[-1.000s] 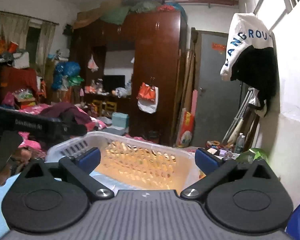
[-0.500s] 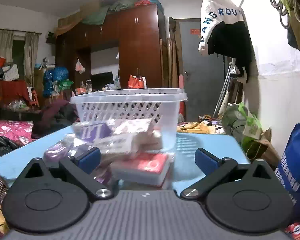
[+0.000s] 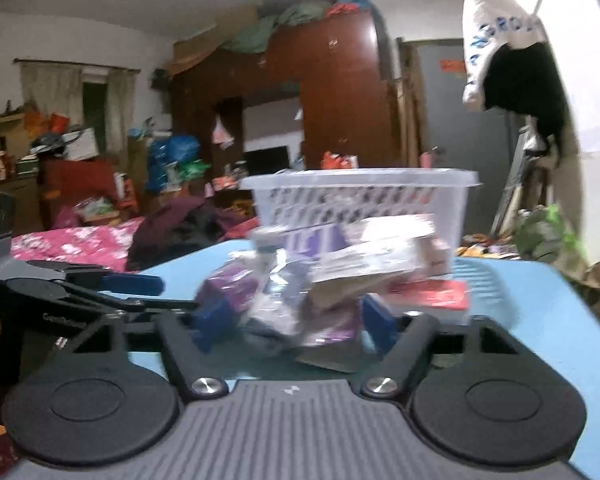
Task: Organize objects
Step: 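Move both grippers back down to the pile, then grasp a tall purple box with the left gripper while the right grasps a clear packet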
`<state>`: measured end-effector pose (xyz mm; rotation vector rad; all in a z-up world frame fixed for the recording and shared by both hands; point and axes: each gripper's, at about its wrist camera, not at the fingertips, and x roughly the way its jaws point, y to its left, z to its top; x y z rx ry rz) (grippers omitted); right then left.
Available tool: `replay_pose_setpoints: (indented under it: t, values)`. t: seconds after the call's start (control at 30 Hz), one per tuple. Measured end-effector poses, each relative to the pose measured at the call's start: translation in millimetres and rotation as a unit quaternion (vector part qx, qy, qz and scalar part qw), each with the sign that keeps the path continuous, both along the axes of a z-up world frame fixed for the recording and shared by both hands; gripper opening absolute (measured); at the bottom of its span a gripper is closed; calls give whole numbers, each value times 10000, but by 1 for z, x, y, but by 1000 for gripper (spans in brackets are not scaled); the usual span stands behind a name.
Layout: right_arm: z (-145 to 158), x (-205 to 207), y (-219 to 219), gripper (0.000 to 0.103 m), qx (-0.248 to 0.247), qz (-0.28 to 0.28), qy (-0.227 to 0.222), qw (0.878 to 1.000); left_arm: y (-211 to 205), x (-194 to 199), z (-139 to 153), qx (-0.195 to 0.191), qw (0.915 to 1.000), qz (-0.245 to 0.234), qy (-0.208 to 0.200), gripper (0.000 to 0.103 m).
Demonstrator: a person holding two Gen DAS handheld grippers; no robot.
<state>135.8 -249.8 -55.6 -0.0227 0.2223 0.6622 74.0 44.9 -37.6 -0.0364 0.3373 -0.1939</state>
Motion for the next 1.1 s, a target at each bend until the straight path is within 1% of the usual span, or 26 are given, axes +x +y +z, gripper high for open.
replay_pose_setpoints:
  t: [0.1,0.17,0.2,0.3,0.4,0.43,0.5,0.57,0.63,0.67,0.7,0.77,0.83,0.97,1.1]
  values:
    - [-4,15,18,69,-255,121,172,9995,0,-1,-1,107,9999,55,-25,87]
    - [-10,21,21,54,-296,234,289,9989,-7,1,-1,196,9998,-12,-39,87]
    - [-10,24,21,43,-324,277,366,9984,-10,2,-2,251,9997,-50,-42,87]
    - [-8,15,7,43,-187,288,337,9988,-20,6,-5,452,9989,-106,-46,87]
    - [-3,0,-9,43,-82,218,194,9995,-30,13,-7,668,9977,-122,-19,87]
    - [-1,-5,-13,43,-44,178,131,9997,-34,14,-8,740,9972,-116,-36,86]
    - [1,-10,-21,43,27,137,58,9999,-40,17,-10,939,9956,-56,-48,76]
    - [2,-13,-27,43,61,83,-14,9999,-43,20,-12,1046,9945,-11,24,63]
    - [3,-11,-26,43,71,55,-37,10000,-44,22,-13,1036,9946,12,72,55]
    - [2,-11,-27,43,97,40,-26,9999,-45,22,-14,1047,9945,24,69,52]
    - [2,-9,-26,43,112,40,-17,9999,-45,21,-15,1051,9944,39,37,51]
    - [2,-8,-28,43,155,26,-14,9999,-41,17,-14,935,9956,68,-34,47]
    - [2,-9,-29,43,177,11,-28,9998,-37,15,-11,786,9968,82,-112,44]
    - [1,-10,-31,43,249,5,-43,9997,-25,5,-5,407,9988,101,-264,43]
    - [3,-12,-31,43,364,161,-40,9992,-14,0,2,57,9993,97,-369,42]
